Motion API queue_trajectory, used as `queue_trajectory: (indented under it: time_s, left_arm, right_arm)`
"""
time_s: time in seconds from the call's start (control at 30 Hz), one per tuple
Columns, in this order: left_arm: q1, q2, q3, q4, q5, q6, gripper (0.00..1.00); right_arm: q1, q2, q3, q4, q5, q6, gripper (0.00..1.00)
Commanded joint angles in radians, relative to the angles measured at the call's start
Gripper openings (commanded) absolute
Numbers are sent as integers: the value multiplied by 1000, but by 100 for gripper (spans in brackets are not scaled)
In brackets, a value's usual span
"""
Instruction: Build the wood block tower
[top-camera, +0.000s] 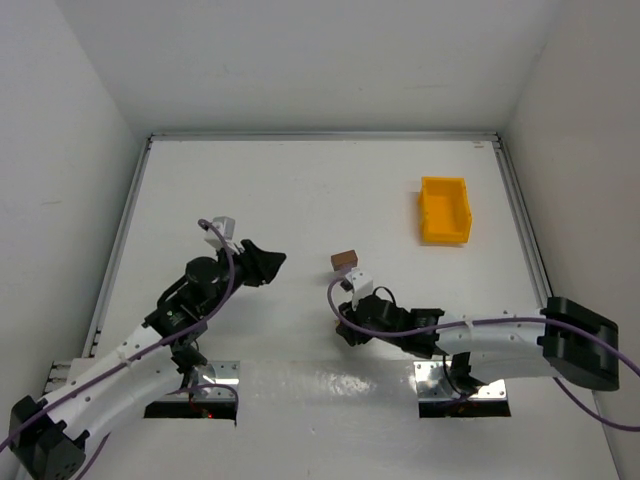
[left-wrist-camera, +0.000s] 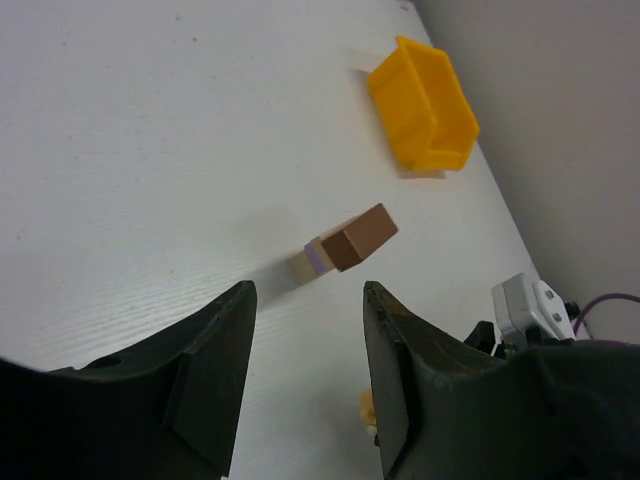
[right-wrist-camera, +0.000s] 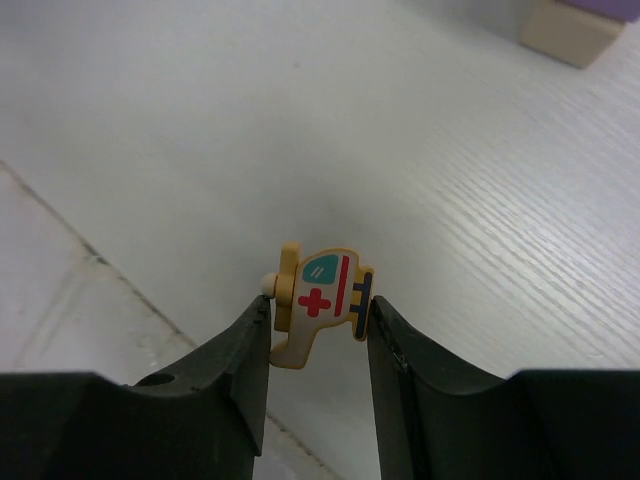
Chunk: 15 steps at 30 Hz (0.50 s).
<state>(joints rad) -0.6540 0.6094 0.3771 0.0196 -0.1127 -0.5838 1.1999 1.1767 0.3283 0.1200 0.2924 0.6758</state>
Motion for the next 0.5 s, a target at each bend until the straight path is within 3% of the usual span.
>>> queue_trajectory:
  time_s: [0.0, 0.3, 0.47]
  left_arm:
    - [-9, -37, 13, 89, 106, 24, 44]
    - [-9, -13, 6, 247, 358, -33, 50]
    - [-9, -26, 23, 310, 403, -37, 51]
  right_arm:
    - [-11, -60, 61, 6, -107, 24, 32]
    - [-98, -201, 172, -34, -263, -39, 31]
    - [-207, -230, 251, -43, -427, -27, 30]
